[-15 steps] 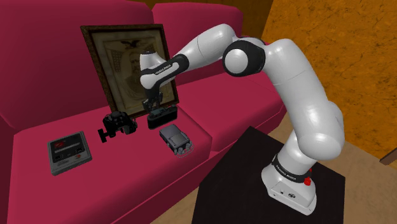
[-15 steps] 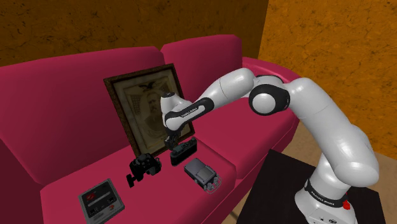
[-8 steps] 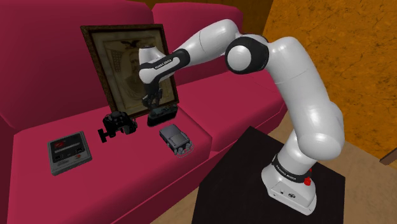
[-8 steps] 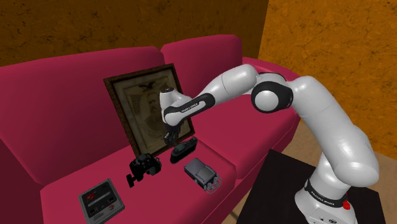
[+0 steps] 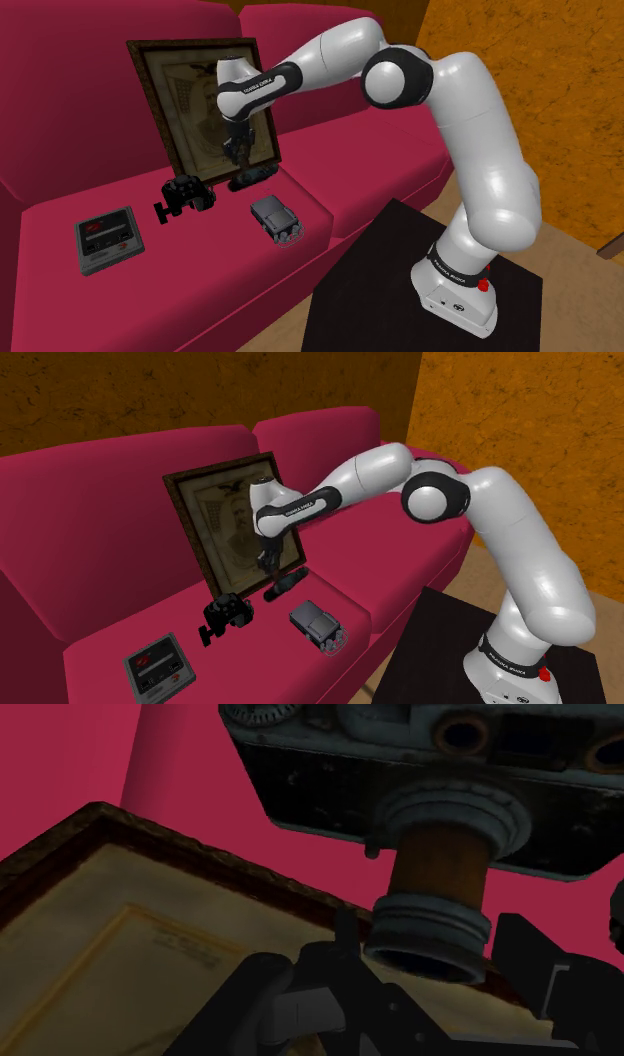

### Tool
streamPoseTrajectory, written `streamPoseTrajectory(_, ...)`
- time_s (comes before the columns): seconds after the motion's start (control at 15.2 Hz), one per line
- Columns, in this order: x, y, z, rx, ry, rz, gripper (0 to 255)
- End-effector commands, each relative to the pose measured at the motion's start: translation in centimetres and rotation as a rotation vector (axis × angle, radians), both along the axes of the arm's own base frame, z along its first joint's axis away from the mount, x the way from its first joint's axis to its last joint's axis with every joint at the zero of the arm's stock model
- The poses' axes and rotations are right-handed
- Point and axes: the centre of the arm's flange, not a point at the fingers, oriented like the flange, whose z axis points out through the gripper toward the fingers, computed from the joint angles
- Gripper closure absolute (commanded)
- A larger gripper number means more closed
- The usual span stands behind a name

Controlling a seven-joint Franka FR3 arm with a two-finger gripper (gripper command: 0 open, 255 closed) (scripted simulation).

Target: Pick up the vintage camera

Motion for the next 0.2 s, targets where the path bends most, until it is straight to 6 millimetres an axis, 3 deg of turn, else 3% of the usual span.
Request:
streamPoseTrajectory(0.0, 0.01, 0.09, 1.09, 0.000, -0.001, 0.000, 255)
streamPoseTrajectory(0.13, 0.02, 0.09, 1.17, 0.000, -0.001, 0.000, 255)
